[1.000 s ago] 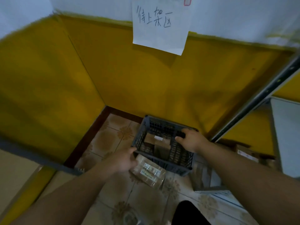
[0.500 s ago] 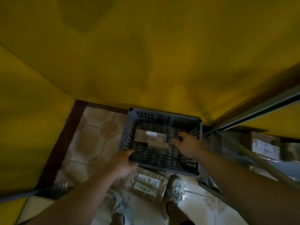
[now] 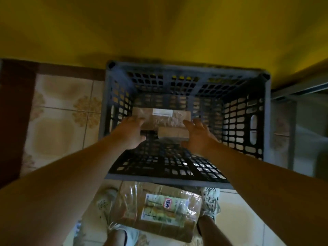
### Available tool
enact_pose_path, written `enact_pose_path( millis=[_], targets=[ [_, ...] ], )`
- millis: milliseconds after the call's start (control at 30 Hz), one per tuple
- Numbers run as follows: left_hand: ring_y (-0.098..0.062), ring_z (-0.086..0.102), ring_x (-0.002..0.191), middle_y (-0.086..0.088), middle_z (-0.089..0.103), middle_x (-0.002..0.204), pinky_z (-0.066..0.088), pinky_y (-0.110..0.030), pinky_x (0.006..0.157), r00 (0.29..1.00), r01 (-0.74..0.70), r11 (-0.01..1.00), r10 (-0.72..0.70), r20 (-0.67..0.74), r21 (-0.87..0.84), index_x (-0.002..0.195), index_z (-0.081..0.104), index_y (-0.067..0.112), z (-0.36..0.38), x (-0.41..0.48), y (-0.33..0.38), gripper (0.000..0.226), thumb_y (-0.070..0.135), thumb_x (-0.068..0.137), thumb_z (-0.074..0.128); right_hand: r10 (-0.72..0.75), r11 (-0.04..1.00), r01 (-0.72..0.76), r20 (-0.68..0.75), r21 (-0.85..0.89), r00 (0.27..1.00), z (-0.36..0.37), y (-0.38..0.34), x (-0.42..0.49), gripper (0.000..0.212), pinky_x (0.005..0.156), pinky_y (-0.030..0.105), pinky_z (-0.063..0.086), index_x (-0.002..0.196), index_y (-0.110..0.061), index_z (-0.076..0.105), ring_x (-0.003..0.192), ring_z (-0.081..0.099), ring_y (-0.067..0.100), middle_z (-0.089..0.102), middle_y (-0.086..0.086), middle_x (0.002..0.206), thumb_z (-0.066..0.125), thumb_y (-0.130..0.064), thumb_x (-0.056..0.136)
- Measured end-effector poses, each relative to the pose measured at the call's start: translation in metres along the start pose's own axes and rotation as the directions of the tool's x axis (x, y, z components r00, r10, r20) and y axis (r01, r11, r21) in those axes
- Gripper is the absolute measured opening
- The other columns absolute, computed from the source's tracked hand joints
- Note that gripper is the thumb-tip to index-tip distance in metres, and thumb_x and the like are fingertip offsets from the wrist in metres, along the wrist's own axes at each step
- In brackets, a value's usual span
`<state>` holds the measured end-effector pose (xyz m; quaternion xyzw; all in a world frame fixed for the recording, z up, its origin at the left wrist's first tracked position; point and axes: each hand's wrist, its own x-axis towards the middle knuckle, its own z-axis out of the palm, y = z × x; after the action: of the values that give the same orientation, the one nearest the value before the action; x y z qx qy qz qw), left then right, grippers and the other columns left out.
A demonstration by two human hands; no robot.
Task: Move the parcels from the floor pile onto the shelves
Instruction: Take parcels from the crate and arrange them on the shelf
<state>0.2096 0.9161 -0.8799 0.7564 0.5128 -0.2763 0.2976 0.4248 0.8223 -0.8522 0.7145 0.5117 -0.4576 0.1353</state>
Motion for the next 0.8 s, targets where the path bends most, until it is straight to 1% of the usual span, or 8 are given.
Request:
enact_pose_path(
  millis=[133,200,267,333,433,533,667,800],
  targets=[
    [-0.033,0.014,0.146,-0.005,0.011,0.161,0.025,-0.047,0.116,0.998,-0.058,0.99,0.057,0.006,0.126,0.153,0.017,0.026,0.016,0.043,0.001,0.088,0.036,0.084,0.071,-0.05,0.997,0.045,-0.066,-0.066,0.997,0.021,0.022,0.023,0.061,0.11,0.047,0.039,0.149,-0.03,0.029,0.139,0.031,0.031,0.028,0.007,0.154,0.056,-0.04,0.096],
    [-0.034,-0.003,0.148,-0.001,-0.01,0.162,0.014,-0.05,0.119,0.998,-0.055,0.984,0.051,0.028,0.168,0.154,0.004,0.031,0.02,0.058,0.002,0.098,0.036,0.083,0.072,-0.057,0.998,0.052,-0.11,-0.046,0.992,0.028,0.035,0.026,0.049,0.099,0.038,0.045,0.143,-0.028,0.037,0.127,0.045,0.026,0.041,0.006,0.144,0.054,-0.037,0.098],
    [-0.034,-0.013,0.147,-0.001,-0.019,0.16,0.007,-0.051,0.117,0.998,-0.058,0.981,0.059,0.0,0.187,0.153,-0.004,0.034,0.025,0.069,0.001,0.105,0.038,0.082,0.073,-0.038,0.999,0.041,-0.137,0.019,0.99,0.033,0.046,0.028,0.042,0.082,0.03,0.045,0.139,-0.027,0.041,0.108,0.055,0.021,0.051,0.005,0.131,0.053,-0.034,0.099],
    [-0.035,-0.011,0.146,-0.004,-0.012,0.161,0.005,-0.052,0.117,0.99,-0.08,0.977,0.101,-0.095,0.196,0.153,0.0,0.034,0.029,0.078,-0.002,0.105,0.041,0.079,0.074,-0.02,0.993,0.039,-0.16,0.114,0.987,0.035,0.054,0.031,0.038,0.076,0.028,0.043,0.134,-0.026,0.046,0.092,0.053,0.016,0.055,0.002,0.117,0.056,-0.033,0.098],
    [-0.038,0.002,0.144,-0.012,0.005,0.157,0.006,-0.053,0.117,0.982,-0.104,0.976,0.132,-0.138,0.193,0.152,0.01,0.033,0.027,0.082,-0.006,0.1,0.038,0.076,0.076,0.004,0.977,0.036,-0.185,0.212,0.983,0.034,0.06,0.032,0.033,0.075,0.027,0.042,0.127,-0.026,0.051,0.087,0.053,0.014,0.054,-0.002,0.108,0.061,-0.03,0.095],
    [-0.039,0.013,0.141,-0.015,0.012,0.153,0.011,-0.056,0.116,0.991,-0.046,0.991,0.061,-0.118,0.125,0.15,0.012,0.036,0.016,0.068,0.001,0.099,0.043,0.074,0.076,0.036,0.97,0.013,-0.197,0.242,0.98,0.029,0.06,0.02,0.031,0.069,0.024,0.04,0.125,-0.026,0.053,0.079,0.052,0.011,0.054,-0.003,0.103,0.061,-0.029,0.095],
    [-0.039,0.022,0.135,-0.012,0.018,0.147,0.019,-0.054,0.112,0.986,0.078,0.995,-0.086,-0.143,-0.06,0.148,0.016,0.038,-0.011,0.028,0.02,0.101,0.064,0.068,0.073,0.101,0.946,-0.027,-0.213,0.324,0.972,0.008,0.057,-0.017,0.031,0.056,0.019,0.039,0.124,-0.027,0.052,0.069,0.054,0.003,0.053,-0.011,0.086,0.06,-0.033,0.095],
    [-0.037,0.031,0.13,-0.014,0.03,0.141,0.028,-0.054,0.11,0.968,0.099,0.99,-0.119,-0.22,-0.098,0.144,0.025,0.036,-0.053,-0.026,0.031,0.093,0.06,0.067,0.072,0.148,0.931,-0.044,-0.266,0.362,0.953,-0.03,0.049,-0.071,0.03,0.061,0.026,0.043,0.12,-0.028,0.05,0.075,0.058,0.014,0.057,0.0,0.094,0.059,-0.04,0.094]
  ],
)
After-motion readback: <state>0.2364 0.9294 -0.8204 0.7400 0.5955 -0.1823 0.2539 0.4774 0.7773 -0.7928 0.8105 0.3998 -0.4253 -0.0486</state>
